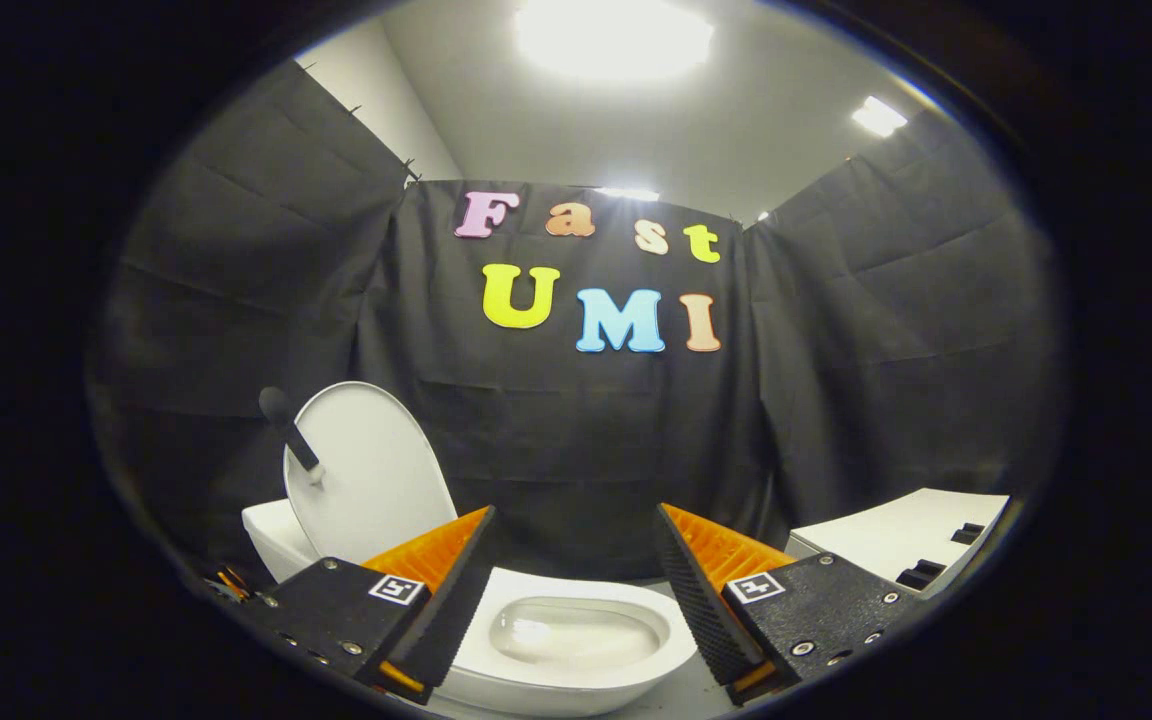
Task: Open the toilet lid.
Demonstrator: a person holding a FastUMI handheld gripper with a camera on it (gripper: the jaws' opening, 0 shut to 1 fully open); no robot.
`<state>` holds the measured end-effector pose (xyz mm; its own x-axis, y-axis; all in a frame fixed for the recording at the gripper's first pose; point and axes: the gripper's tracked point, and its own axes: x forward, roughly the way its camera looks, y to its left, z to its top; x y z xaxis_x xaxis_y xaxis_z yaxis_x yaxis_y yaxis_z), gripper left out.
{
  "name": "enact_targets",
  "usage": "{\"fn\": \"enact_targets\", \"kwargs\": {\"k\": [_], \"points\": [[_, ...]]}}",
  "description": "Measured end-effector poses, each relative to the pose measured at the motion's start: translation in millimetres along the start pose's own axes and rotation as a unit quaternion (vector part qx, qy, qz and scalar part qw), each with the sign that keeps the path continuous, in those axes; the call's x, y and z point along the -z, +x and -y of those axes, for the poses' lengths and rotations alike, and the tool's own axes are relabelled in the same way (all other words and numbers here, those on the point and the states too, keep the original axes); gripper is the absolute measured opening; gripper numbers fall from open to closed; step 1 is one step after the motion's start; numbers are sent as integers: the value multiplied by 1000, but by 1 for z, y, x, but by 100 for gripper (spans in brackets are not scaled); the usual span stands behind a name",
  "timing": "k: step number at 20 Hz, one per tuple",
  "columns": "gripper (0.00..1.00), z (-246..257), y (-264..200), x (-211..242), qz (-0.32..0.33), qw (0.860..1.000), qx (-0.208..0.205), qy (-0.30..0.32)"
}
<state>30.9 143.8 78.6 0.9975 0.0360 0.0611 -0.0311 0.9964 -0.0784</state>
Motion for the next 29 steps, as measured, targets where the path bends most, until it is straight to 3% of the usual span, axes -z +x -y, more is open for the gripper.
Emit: {"fn": "enact_targets", "kwargs": {"k": [10, 29], "points": [[94, -35, -5, 15, 4, 999, -45, -12], [95, -19, -1, 29, -21, 1000, -15, -4]]}}
